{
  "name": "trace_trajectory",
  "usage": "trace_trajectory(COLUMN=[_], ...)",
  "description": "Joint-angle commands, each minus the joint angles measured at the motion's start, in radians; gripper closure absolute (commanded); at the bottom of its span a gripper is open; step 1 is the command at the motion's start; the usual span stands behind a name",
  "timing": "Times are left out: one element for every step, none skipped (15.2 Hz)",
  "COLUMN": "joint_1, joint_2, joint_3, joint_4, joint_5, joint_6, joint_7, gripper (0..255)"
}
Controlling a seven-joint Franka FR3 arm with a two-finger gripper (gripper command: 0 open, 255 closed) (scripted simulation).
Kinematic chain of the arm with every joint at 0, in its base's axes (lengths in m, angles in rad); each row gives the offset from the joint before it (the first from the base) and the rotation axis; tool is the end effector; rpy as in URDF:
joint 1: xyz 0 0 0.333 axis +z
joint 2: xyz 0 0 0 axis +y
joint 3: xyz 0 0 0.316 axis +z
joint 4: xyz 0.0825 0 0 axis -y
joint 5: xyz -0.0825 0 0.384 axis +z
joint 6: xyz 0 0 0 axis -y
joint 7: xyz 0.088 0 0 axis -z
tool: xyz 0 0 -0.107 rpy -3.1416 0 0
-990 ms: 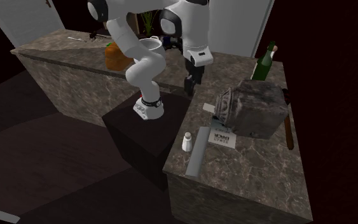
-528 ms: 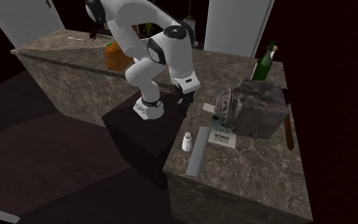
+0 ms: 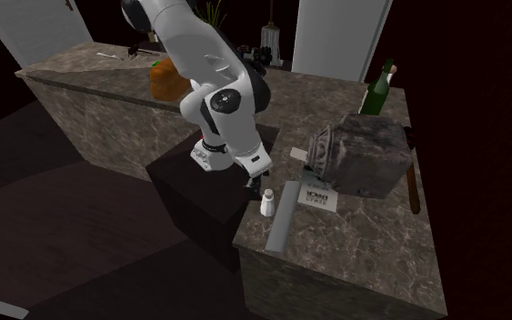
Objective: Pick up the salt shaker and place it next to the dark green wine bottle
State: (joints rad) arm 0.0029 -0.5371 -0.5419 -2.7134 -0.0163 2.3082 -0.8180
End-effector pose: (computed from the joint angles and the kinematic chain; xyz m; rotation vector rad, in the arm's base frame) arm 0.3298 -0.1828 0.3753 -2.9193 -0.5089 -0.3088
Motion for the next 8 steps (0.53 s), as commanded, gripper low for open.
trace_trajectory(joint_1=[0.026,0.032,0.039,0.047,0.055,0.063,0.072,0.088], joint_2=[0.055,0.067,0.079,0.091,0.104,0.117,0.13,0.152], joint_3=[-0.049,-0.053,-0.058,-0.063,-0.068,-0.074,-0.079,-0.089], joint_4=[0.011,0.005,0.0,-0.005,-0.01,-0.015,-0.019,-0.026], joint_5=[0.024,0.03,0.037,0.044,0.052,0.06,0.07,0.086], joint_6=[0.048,0.065,0.082,0.099,0.117,0.134,0.151,0.178], joint_7=[-0.062,-0.067,-0.071,-0.077,-0.083,-0.089,-0.096,-0.107], gripper=[0,0,0,0,0,0,0,0])
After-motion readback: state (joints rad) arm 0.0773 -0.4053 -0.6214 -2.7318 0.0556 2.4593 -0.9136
